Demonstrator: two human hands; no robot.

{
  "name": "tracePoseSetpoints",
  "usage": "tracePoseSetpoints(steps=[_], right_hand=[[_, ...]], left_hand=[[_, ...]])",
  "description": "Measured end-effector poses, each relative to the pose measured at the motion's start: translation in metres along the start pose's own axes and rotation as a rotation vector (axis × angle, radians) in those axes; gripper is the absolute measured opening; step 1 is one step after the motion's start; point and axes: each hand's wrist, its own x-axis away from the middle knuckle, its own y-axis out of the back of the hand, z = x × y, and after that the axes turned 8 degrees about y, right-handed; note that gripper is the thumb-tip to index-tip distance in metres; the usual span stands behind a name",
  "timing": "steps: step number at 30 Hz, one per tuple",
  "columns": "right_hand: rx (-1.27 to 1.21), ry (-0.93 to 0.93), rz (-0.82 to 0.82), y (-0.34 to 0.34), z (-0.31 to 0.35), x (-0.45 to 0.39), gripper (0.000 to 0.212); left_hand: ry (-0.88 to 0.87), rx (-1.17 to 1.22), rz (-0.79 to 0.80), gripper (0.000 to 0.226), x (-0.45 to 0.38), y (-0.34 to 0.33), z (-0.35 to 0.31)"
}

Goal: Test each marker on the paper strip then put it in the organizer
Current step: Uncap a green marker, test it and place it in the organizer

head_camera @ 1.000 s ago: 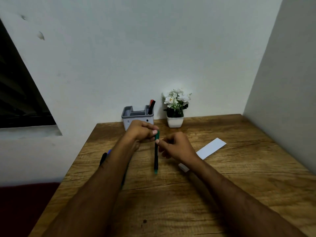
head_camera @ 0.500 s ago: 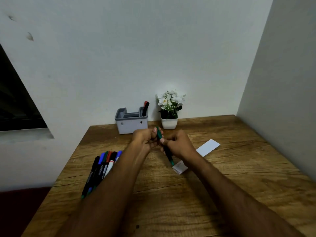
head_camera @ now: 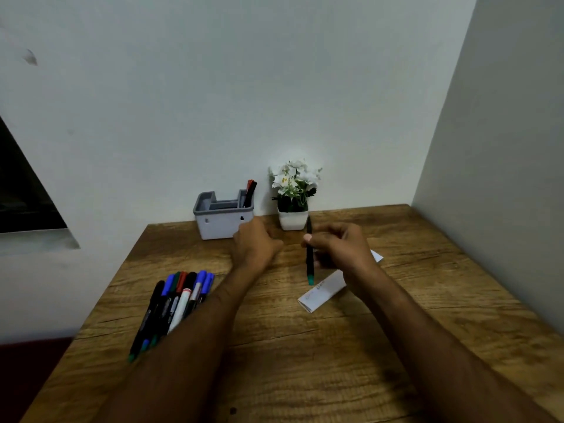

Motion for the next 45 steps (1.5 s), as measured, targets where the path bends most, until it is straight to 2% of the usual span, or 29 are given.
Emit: tracePoseSetpoints(steps=[2, 6, 10, 14, 17, 21, 25, 28, 35, 40, 45], right_hand=[[-0.030, 0.034, -0.028, 0.006, -0.003, 0.001, 0.031], [-0.111, 0.096, -0.060, 0.016, -0.008, -0.001, 0.026], [-0.184, 0.156, -0.055, 0.020, -0.011, -0.003, 0.031], [-0.180, 0.168, -0.126, 0.027, -0.015, -0.003, 0.024], [-0.121, 0.152, -0.156, 0.033, -0.018, -0.002, 0.018], [-0.106, 0.131, -0.190, 0.041, -0.026, 0.000, 0.018], [-0.162, 0.112, -0.211, 0.043, -0.034, 0.001, 0.015], [-0.187, 0.092, -0.215, 0.042, -0.037, 0.003, 0.016], [0.056, 0.151, -0.125, 0.039, -0.044, 0.012, 0.004], [0.300, 0.270, -0.029, 0.041, -0.056, 0.013, 0.020], [0.341, 0.227, 0.033, 0.048, -0.060, 0.010, 0.016]], left_hand=[[-0.049, -0.078, -0.010, 0.027, 0.005, -0.008, 0.003], [-0.095, -0.133, -0.019, 0.026, 0.009, -0.015, 0.006], [-0.156, -0.165, -0.062, 0.033, 0.013, -0.018, 0.006], [-0.391, -0.123, -0.164, 0.015, 0.027, -0.019, 0.004], [-0.553, -0.018, -0.037, 0.022, 0.049, -0.021, 0.001], [-0.538, -0.003, 0.241, 0.041, 0.075, -0.023, 0.003], [-0.536, -0.090, 0.360, 0.052, 0.088, -0.023, 0.008], [-0.543, -0.141, 0.363, 0.058, 0.091, -0.023, 0.010], [-0.599, -0.276, 0.302, 0.061, 0.094, -0.034, 0.016], [-0.609, -0.297, 0.280, 0.061, 0.094, -0.036, 0.017], [-0.614, -0.304, 0.296, 0.061, 0.094, -0.037, 0.018]])
